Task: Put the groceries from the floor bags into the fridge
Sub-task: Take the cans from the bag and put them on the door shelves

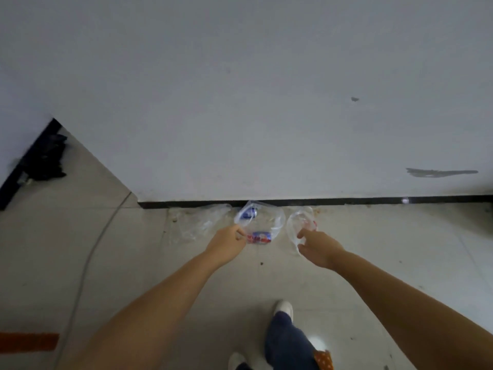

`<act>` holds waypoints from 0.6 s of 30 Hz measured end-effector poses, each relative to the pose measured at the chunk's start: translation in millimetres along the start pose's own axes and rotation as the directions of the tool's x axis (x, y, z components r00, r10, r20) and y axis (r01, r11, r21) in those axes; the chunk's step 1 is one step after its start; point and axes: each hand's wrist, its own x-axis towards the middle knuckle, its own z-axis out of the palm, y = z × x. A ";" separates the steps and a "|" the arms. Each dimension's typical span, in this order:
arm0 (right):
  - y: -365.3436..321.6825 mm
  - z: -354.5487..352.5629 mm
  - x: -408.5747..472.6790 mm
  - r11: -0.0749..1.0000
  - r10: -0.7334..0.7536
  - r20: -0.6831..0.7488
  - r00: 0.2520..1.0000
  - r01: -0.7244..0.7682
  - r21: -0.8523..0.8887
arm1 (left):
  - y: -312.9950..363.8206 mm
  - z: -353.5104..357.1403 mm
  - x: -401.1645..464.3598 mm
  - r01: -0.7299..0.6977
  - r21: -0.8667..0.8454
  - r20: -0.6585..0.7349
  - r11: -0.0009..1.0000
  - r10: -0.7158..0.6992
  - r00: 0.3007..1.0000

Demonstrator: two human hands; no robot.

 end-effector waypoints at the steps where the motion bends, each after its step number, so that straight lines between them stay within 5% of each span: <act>1: 0.6 0.1 18.8 1.000 0.012 0.013 1.000 -0.013 0.027 | 1.8 1.9 18.5 0.003 -0.004 0.032 1.000 -0.003 0.999; 10: 14.9 44.3 217.3 0.986 0.076 0.196 0.978 -0.103 0.131 | -68.8 53.3 198.7 0.196 -0.035 0.166 0.980 -0.187 0.968; 18: 38.0 148.4 419.6 0.904 0.150 0.062 0.987 -0.163 0.396 | -173.5 137.3 407.3 0.075 0.086 0.269 0.993 -0.096 0.958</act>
